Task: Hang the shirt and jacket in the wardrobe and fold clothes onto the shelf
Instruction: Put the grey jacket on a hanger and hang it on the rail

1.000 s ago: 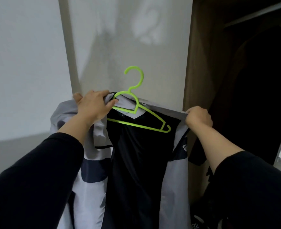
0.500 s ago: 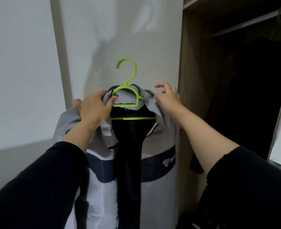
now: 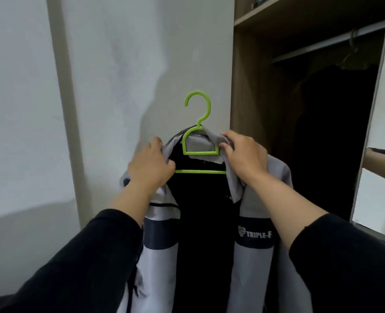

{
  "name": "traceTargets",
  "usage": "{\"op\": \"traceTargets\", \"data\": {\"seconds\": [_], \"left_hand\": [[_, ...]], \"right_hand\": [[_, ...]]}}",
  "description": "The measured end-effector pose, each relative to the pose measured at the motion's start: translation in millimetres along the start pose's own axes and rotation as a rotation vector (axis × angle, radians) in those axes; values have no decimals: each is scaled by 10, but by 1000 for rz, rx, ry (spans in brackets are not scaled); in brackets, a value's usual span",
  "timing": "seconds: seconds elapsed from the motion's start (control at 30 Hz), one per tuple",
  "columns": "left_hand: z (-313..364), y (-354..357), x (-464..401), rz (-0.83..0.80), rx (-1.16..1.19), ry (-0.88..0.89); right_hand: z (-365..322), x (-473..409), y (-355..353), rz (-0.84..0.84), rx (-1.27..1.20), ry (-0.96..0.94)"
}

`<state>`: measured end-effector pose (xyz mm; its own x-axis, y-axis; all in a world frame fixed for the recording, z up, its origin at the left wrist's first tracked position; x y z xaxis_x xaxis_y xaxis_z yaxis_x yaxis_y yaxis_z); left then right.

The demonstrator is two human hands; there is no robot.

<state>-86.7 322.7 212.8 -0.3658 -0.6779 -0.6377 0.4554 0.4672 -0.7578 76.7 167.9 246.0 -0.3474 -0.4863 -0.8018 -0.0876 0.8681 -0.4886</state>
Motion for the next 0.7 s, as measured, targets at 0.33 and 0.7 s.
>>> {"op": "traceTargets", "data": {"seconds": [0.33,0.7], "left_hand": [[366,-128,-428,243,-62,129],[868,216,-261,43,305,61]], "right_hand": [[281,94,-532,-26,215,-43],[492,136,-630,-167,379,51]]}}
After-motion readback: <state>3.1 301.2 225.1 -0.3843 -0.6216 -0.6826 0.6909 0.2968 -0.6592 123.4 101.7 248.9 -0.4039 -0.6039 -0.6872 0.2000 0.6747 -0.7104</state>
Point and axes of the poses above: each hand's wrist, its own x-axis away from the middle knuckle, its own y-axis out of the palm, z = x × y, the point moved 9 cm from there along -x, towards the middle knuckle, and after that the axes turned 13 degrees about -x, right-handed, at the moved point
